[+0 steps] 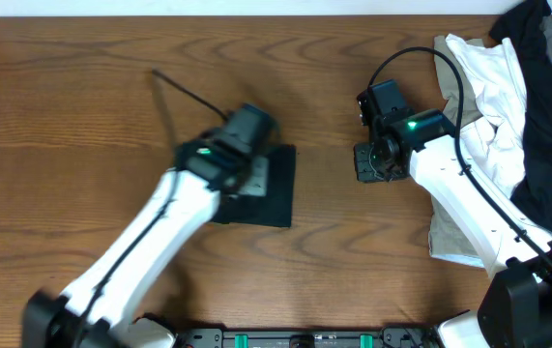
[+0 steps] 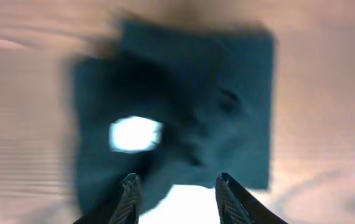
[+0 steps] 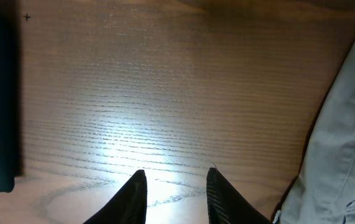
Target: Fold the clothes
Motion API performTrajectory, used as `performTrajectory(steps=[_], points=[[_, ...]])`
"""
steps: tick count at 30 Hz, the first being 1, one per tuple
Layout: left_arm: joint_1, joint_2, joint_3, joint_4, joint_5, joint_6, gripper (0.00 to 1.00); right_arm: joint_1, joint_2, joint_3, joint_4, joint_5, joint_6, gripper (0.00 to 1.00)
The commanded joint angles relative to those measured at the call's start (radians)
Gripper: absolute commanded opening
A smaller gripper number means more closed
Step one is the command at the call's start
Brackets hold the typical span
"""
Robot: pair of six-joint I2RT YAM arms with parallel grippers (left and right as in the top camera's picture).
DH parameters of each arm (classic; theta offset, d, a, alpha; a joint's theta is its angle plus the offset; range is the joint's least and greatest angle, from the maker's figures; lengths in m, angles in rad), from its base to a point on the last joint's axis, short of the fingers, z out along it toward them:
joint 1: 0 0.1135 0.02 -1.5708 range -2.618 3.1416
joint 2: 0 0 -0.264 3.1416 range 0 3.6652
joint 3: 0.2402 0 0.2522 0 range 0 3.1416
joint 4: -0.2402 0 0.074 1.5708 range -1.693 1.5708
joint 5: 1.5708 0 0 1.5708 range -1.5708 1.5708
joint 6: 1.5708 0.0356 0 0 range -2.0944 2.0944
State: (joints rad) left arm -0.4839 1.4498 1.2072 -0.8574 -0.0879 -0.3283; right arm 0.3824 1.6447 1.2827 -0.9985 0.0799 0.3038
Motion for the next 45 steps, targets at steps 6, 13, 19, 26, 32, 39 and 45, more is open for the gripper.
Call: performTrajectory(steps=[6,13,19,26,32,39,45], points=[[0.274,-0.075,0.030,0.025,-0.122,0.019,0.40,-0.009,0.002,0.010,-0.001,0.013,0.014,0.31],[0.375,0.102,0.006,0.027,-0.074,0.020,0.40,-0.009,0.002,0.010,-0.012,0.010,0.014,0.31],[0.372,0.243,0.006,0.051,0.181,0.020,0.35,-0.009,0.002,0.010,-0.024,0.010,0.014,0.31],[0.262,0.270,0.006,0.064,0.703,0.020,0.31,-0.010,0.002,0.010,-0.019,0.010,0.014,0.31],[0.136,0.270,0.006,0.085,0.761,0.068,0.32,-0.010,0.002,0.010,-0.017,0.011,0.013,0.31],[0.187,0.243,0.026,0.082,0.741,0.127,0.32,-0.010,0.002,0.010,-0.024,0.010,0.006,0.31],[0.290,0.150,0.032,0.048,0.461,0.129,0.32,-0.009,0.002,0.010,0.005,-0.141,-0.147,0.30]])
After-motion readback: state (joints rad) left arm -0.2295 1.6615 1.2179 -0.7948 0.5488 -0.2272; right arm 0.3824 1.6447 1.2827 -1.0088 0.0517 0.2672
